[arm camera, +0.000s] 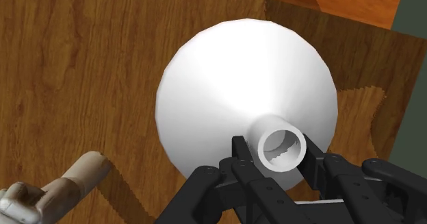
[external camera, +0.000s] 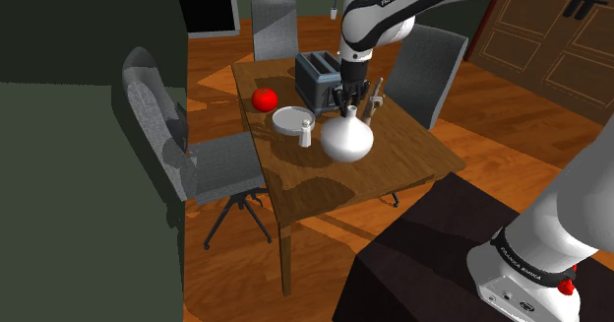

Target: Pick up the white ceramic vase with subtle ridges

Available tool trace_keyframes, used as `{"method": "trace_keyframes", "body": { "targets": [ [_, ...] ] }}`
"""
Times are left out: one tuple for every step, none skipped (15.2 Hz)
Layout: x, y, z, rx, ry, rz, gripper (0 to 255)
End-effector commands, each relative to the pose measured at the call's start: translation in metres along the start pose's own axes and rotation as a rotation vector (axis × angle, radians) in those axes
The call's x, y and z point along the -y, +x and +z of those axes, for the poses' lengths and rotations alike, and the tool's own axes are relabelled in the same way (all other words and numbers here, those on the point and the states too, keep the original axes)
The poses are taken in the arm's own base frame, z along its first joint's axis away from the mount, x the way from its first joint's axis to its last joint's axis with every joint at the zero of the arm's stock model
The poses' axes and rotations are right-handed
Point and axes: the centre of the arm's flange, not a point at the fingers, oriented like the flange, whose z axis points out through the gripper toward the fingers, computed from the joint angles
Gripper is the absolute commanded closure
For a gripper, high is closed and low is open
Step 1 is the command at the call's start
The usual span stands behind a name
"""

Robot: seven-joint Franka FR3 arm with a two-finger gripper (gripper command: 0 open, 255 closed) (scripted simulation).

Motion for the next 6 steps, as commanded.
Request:
{"method": "trace_keyframes", "body": {
  "targets": [
    [0.000, -0.001, -0.012, -0.001, 0.000, 0.000, 255],
    [0.000, -0.001, -0.018, -0.001, 0.000, 0.000, 255],
    [0.000, -0.002, -0.023, -0.001, 0.000, 0.000, 255],
    [0.000, -0.002, -0.028, -0.001, 0.000, 0.000, 255],
    [0.000, -0.002, -0.029, -0.001, 0.000, 0.000, 255],
    [0.000, -0.002, -0.029, -0.001, 0.000, 0.000, 255]
  ]
}}
